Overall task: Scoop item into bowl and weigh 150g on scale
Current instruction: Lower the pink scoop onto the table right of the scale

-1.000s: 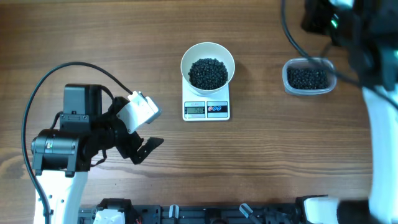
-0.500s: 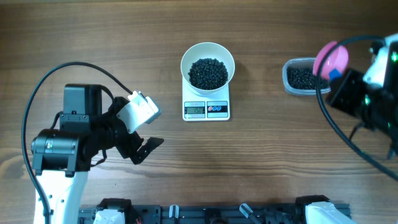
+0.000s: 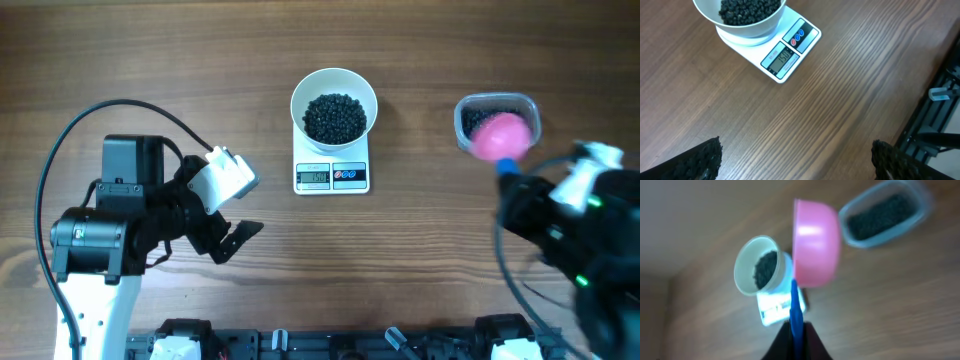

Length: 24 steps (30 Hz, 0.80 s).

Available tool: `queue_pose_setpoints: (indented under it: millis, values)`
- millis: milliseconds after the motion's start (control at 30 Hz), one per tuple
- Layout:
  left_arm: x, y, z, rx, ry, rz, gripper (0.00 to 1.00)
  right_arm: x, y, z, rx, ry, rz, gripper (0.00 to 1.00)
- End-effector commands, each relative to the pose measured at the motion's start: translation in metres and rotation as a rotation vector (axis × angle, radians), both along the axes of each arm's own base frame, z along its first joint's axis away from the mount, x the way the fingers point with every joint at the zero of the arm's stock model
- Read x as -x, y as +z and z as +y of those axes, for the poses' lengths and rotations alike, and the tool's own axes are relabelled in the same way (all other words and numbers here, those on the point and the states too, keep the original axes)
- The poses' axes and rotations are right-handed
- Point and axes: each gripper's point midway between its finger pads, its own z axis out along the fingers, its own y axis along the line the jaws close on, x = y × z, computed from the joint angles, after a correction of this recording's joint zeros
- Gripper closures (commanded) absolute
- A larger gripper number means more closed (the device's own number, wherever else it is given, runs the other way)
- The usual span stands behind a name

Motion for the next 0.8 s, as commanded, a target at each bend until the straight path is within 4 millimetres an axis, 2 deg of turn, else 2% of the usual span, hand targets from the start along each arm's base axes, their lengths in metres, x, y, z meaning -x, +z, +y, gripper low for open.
queue_pose_setpoints:
  millis: [0,100,167,333,500,767]
  values:
    - [-0.002,0.007,-0.001,-0.005,-0.022,-0.034,0.0,-0.011,-0.057,0.04,-0.208,0.124,0.082,0.96]
    - [-0.002,0.006,-0.001,-0.005,-0.022,-0.033,0.0,-0.022,-0.095,0.052,-0.302,0.136,0.116,0.96]
    - [-0.002,0.007,-0.001,-0.005,-0.023,-0.033,0.0,-0.023,-0.115,0.052,-0.324,0.109,0.142,0.96]
    - [-0.002,0.006,-0.001,-0.005,-0.022,-0.033,0.0,-0.028,-0.146,0.049,-0.313,0.09,0.141,0.96]
    - [-0.002,0.006,-0.001,-0.005,-0.022,-0.033,0.0,-0.035,-0.179,0.049,-0.38,0.029,0.135,0.96]
    - [-0.002,0.006,-0.001,-0.005,-0.023,-0.033,0.0,-0.024,-0.219,0.047,-0.4,-0.003,0.165,0.96]
